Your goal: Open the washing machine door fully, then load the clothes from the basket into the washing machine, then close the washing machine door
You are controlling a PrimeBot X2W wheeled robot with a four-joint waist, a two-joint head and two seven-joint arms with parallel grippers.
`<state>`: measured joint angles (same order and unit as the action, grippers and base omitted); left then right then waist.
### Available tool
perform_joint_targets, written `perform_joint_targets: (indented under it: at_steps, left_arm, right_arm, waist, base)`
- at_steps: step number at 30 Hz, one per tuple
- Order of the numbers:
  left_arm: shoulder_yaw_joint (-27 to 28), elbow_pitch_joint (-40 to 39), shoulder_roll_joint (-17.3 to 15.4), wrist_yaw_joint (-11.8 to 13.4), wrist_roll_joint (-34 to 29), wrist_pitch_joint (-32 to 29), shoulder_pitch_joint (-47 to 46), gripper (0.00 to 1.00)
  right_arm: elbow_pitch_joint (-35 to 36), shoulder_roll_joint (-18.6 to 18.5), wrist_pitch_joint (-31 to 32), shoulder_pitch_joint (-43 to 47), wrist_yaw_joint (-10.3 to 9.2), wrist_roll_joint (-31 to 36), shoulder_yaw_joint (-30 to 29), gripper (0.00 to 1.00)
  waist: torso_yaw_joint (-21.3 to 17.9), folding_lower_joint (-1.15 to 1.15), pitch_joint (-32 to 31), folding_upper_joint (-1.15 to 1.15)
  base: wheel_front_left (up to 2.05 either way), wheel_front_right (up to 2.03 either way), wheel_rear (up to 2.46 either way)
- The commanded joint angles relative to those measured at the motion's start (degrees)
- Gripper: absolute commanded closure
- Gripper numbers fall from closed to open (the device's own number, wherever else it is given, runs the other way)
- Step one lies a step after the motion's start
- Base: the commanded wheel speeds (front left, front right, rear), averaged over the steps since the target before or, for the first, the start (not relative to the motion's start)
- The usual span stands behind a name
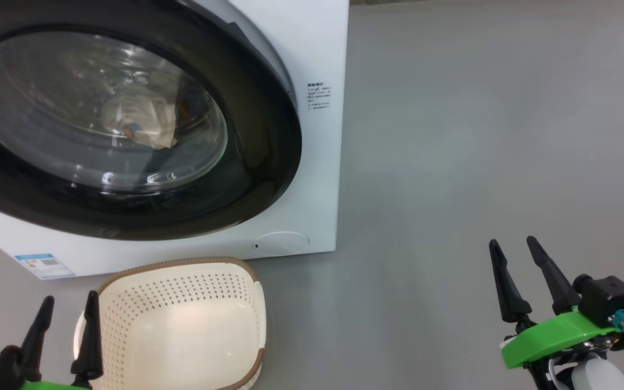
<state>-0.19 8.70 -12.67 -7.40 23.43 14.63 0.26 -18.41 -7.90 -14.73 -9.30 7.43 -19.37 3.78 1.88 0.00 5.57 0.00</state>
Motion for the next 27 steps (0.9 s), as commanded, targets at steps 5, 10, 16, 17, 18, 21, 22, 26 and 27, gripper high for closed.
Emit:
perform_joint_targets:
  at_steps: [5,10,16,17,18,21,22,26,27]
  left_arm:
    - [3.22,-0.72,-1.6,-0.09,-0.46,0.37,-0.1,0.0]
    - [3.59,-0.57,-1.23,-0.09,-1.2,0.37,0.51,0.0]
    - [3.43,-0.65,-1.1,-0.09,-1.22,0.37,0.8,0.0]
    - [3.42,-0.66,-1.1,-0.09,-1.2,0.37,0.76,0.0]
    - [3.43,-0.68,-1.09,-0.09,-1.15,0.37,0.72,0.0]
    - [3.41,-0.79,-1.08,-0.09,-1.02,0.37,0.66,0.0]
    - [3.41,-0.82,-1.09,-0.09,-0.98,0.37,0.66,0.0]
    - [3.48,-0.83,-1.09,-0.09,-0.91,0.37,0.7,0.0]
    - [3.48,-0.82,-1.08,-0.09,-0.91,0.37,0.71,0.0]
  right_arm:
    - [1.59,-0.45,-0.27,1.1,0.06,-0.84,0.76,0.0]
    - [1.58,-0.31,-0.27,1.71,0.06,-0.87,0.53,0.0]
    - [1.68,-0.31,-0.27,2.11,0.06,-1.02,0.51,0.0]
    - [1.72,-0.32,-0.27,2.12,0.06,-1.04,0.52,0.0]
    - [1.83,-0.35,-0.27,2.12,0.06,-1.1,0.64,0.0]
    - [1.98,-0.43,-0.27,2.15,0.06,-1.17,0.74,0.0]
    - [2.01,-0.44,-0.27,2.17,0.06,-1.19,0.77,0.0]
    - [2.1,-0.5,-0.27,2.25,0.06,-1.22,0.8,0.0]
    - [2.11,-0.5,-0.27,2.26,0.06,-1.22,0.8,0.0]
  waist:
    - [-0.97,0.0,-1.33,0.0]
    - [-0.96,0.0,-2.01,0.0]
    - [-0.72,0.0,-2.18,0.0]
    - [-0.67,0.0,-2.15,0.0]
    - [-0.61,0.0,-2.11,0.0]
    - [-0.44,0.0,-2.04,0.0]
    - [-0.39,0.0,-2.02,0.0]
    - [-0.25,0.0,-1.98,0.0]
    - [-0.23,0.0,-1.96,0.0]
  base:
    - [0.0,0.0,0.0]
    - [0.0,0.0,0.0]
    - [0.0,0.0,0.0]
    - [0.0,0.0,0.0]
    - [0.0,0.0,0.0]
    - [0.0,0.0,0.0]
    - [0.0,0.0,0.0]
    - [0.0,0.0,0.0]
    - [0.0,0.0,0.0]
